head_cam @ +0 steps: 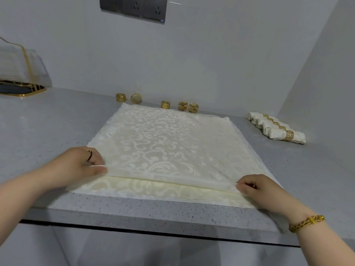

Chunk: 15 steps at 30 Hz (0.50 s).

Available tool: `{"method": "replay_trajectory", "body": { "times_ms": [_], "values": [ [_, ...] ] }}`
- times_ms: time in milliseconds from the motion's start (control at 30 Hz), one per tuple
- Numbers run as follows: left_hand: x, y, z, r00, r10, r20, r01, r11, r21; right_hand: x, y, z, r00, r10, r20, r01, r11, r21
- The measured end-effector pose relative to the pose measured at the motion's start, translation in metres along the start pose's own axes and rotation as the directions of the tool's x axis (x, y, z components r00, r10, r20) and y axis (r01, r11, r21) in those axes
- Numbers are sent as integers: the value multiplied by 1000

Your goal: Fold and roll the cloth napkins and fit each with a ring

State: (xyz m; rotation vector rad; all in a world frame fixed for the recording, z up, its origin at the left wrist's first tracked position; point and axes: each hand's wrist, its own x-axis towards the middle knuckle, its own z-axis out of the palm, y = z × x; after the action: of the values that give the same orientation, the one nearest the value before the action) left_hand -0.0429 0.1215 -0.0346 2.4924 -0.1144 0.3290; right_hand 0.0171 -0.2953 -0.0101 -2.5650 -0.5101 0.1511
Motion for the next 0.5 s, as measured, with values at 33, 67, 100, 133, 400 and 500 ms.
{"method": "replay_trajectory", "body": {
  "times_ms": [33,67,100,133,400,500],
  "values": [
    [1,-1,-7,996,-70,54,72,997,-42,1,0,-1,1000,9,16,-9,1000,4],
    [2,-5,-14,988,-120,101,127,990,-67,1,-1,-2,1000,7,26,-7,1000,3],
    [1,-8,-22,979,-158,129,169,982,-79,2,-1,-2,1000,4,30,-4,1000,6],
    [1,-11,-28,975,-176,136,187,980,-74,2,-1,-2,1000,1,30,-1,1000,12],
    [-11,1,-26,988,-145,-55,150,984,91,2,-6,4,998,-15,-67,23,993,116],
    [-20,29,0,984,133,-117,-109,976,187,3,-7,4,999,-8,-45,12,995,103]
  ]
}}
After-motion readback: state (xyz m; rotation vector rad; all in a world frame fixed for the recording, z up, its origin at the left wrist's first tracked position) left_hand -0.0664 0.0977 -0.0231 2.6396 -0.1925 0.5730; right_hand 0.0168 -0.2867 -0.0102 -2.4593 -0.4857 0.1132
